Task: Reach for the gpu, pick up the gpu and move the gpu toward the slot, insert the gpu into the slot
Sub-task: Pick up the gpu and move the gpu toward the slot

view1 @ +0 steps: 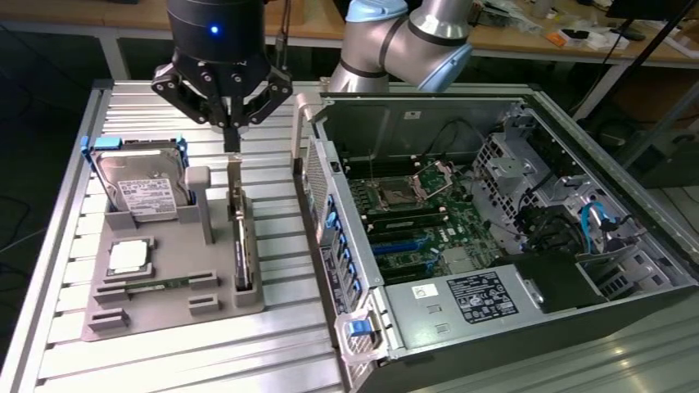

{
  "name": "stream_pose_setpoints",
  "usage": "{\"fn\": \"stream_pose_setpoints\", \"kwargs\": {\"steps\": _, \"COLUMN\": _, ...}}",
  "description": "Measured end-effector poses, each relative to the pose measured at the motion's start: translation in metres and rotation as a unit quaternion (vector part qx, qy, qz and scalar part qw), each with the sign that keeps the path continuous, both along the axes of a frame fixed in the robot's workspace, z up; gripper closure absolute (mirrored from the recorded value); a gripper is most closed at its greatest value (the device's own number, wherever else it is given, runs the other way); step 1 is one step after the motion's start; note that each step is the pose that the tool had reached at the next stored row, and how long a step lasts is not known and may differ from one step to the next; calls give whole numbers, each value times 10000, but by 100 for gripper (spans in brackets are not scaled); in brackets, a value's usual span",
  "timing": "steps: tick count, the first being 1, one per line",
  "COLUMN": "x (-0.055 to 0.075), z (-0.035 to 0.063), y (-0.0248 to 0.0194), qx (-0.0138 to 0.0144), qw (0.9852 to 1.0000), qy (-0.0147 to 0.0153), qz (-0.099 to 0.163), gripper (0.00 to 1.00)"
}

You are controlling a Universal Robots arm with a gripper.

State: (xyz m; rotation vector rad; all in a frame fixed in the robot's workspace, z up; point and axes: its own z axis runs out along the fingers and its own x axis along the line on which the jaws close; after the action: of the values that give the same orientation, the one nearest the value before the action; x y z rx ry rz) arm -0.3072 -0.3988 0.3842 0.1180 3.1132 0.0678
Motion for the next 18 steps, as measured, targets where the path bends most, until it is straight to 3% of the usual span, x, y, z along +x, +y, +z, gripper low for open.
{"fn": "stream_pose_setpoints", "kwargs": {"steps": 12, "x": 0, "z": 0, "y": 0, "qx": 0, "qw": 10000, "qy": 0, "qz": 0, "gripper": 89}}
{"fn": "stream_pose_setpoints", "kwargs": {"steps": 14, "x": 0, "z": 0, "y": 0, "qx": 0, "qw": 10000, "qy": 0, "qz": 0, "gripper": 77}}
{"fn": "stream_pose_setpoints", "kwargs": {"steps": 17, "x": 0, "z": 0, "y": 0, "qx": 0, "qw": 10000, "qy": 0, "qz": 0, "gripper": 70}}
{"fn": "stream_pose_setpoints", "kwargs": {"steps": 18, "x": -1, "z": -4, "y": 0, "qx": -26, "qw": 10000, "qy": 1, "qz": 9, "gripper": 64}}
